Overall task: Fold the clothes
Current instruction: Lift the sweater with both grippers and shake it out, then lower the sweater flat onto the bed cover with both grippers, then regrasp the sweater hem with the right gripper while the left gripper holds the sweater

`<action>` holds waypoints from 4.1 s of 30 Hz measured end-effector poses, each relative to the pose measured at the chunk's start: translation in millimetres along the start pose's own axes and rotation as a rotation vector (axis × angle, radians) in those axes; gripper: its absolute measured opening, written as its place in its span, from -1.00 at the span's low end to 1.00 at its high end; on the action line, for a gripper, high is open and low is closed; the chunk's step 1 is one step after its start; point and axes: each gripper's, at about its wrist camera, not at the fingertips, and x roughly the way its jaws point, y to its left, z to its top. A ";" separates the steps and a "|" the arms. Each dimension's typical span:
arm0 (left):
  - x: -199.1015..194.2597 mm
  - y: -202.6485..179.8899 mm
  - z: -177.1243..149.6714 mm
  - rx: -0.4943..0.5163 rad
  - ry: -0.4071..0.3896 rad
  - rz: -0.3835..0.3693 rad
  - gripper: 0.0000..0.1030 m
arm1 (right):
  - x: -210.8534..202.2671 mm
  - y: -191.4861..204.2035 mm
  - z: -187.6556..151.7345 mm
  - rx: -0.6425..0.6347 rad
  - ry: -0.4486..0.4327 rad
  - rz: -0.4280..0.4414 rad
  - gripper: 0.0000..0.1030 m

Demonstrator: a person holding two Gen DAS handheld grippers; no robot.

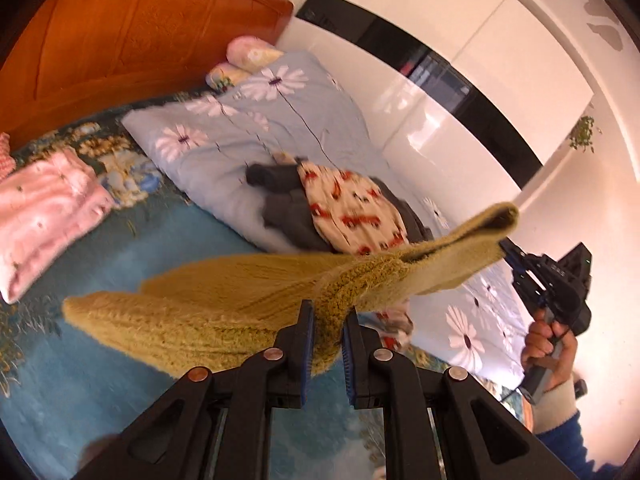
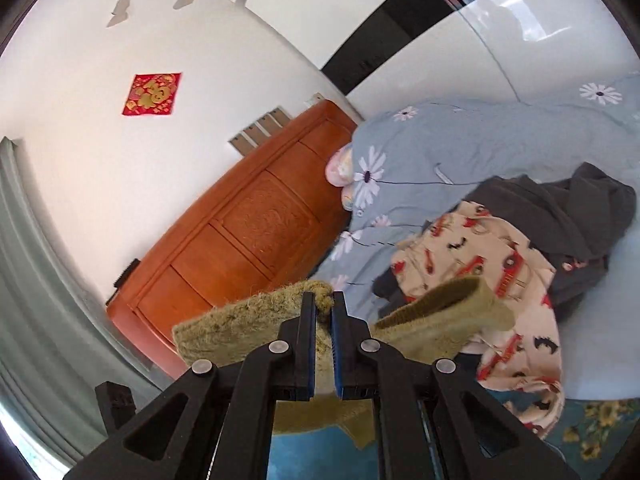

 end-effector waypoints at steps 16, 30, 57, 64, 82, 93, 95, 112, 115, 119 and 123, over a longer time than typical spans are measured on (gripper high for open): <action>160.3 -200.9 -185.7 0.351 0.680 -0.297 -0.74 | -172.6 -196.6 -72.4 0.311 -0.099 -0.426 -0.87; 189.5 -204.4 -178.2 0.233 0.816 -0.342 0.04 | -199.5 -263.5 -128.5 0.505 -0.015 -0.599 -0.79; 307.0 21.1 5.3 0.153 0.530 0.192 0.27 | -197.4 -249.8 -261.3 0.835 0.057 -0.416 0.09; 359.7 -9.0 -2.4 0.403 0.578 0.273 0.34 | -188.4 -227.1 -303.0 0.933 0.097 -0.348 0.09; 308.4 10.8 -9.0 0.250 0.479 0.139 -0.78 | -140.1 -190.1 -336.4 1.007 0.167 -0.385 -0.16; 214.9 12.6 29.7 0.169 0.301 0.113 -0.84 | -124.5 -143.0 -266.8 0.699 0.174 -0.373 -0.76; 196.6 24.8 33.1 0.141 0.273 0.126 -0.85 | -122.6 -132.2 -251.5 0.646 0.158 -0.348 -0.76; 51.3 188.4 -1.9 -0.301 0.179 0.210 -0.87 | -65.3 -81.8 -230.5 0.436 0.272 -0.305 -0.77; 44.8 190.6 -6.6 -0.313 0.187 0.182 -0.87 | -59.3 -79.3 -234.1 0.424 0.312 -0.335 -0.76; 41.3 194.5 -10.0 -0.324 0.207 0.150 -0.87 | -59.0 -76.7 -239.5 0.427 0.333 -0.376 -0.75; 44.5 202.7 -15.5 -0.339 0.252 0.130 -0.87 | -65.9 -76.7 -246.4 0.465 0.315 -0.411 -0.70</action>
